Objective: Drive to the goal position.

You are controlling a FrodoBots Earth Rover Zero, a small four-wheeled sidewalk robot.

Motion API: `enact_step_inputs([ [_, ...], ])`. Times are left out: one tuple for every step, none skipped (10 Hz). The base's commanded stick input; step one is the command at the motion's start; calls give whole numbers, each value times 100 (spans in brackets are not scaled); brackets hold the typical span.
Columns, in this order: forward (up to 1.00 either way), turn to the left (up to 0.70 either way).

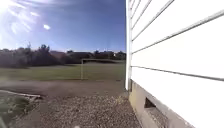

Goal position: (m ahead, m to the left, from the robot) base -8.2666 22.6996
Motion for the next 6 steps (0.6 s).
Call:
enact_step_inputs([
  [5,0],
  [5,0],
  [5,0],
  [5,0],
  [5,0],
  [5,0],
])
